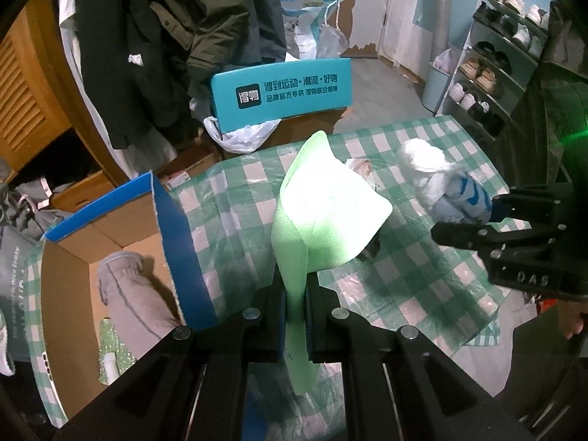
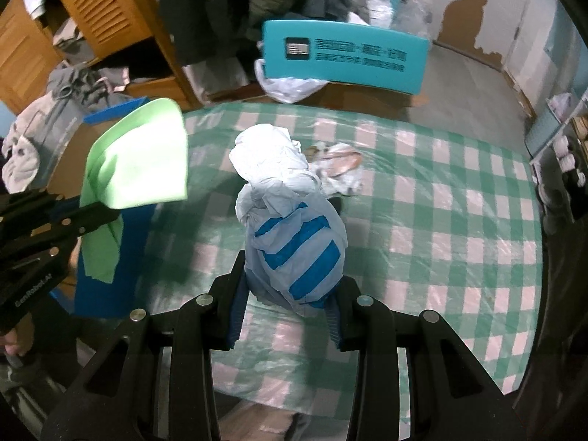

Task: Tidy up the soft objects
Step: 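Carry the green cloth and blue-white striped sock over the box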

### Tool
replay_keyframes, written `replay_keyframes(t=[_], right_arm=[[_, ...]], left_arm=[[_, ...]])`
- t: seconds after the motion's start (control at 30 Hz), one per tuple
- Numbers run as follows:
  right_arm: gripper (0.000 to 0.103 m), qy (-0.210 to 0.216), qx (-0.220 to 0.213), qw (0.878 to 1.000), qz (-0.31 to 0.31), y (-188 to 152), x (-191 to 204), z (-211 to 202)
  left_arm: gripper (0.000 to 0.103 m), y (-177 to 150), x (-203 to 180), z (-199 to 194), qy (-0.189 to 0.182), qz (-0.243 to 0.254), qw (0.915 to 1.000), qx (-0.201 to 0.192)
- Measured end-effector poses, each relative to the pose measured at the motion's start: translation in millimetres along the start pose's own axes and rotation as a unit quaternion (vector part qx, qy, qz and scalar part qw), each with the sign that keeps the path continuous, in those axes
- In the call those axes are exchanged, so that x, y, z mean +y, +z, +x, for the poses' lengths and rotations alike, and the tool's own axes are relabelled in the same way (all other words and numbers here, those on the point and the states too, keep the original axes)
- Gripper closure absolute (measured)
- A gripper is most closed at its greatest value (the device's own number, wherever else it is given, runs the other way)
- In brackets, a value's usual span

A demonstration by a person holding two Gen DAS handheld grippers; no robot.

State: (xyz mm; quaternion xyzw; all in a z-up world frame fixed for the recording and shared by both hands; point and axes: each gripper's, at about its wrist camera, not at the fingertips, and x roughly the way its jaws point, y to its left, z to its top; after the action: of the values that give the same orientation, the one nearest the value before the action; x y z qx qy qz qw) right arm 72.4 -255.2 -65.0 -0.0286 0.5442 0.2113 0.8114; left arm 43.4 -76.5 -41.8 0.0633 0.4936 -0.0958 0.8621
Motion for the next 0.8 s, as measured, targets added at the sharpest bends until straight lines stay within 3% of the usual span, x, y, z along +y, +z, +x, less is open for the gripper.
replay_keyframes(t=[0.8], right_arm=[[0.068, 0.042, -0.018, 0.998, -0.053, 39, 89, 0]], left_arm=[[0.095, -25, 68, -37, 0.029, -0.065, 0.9971, -0.025]])
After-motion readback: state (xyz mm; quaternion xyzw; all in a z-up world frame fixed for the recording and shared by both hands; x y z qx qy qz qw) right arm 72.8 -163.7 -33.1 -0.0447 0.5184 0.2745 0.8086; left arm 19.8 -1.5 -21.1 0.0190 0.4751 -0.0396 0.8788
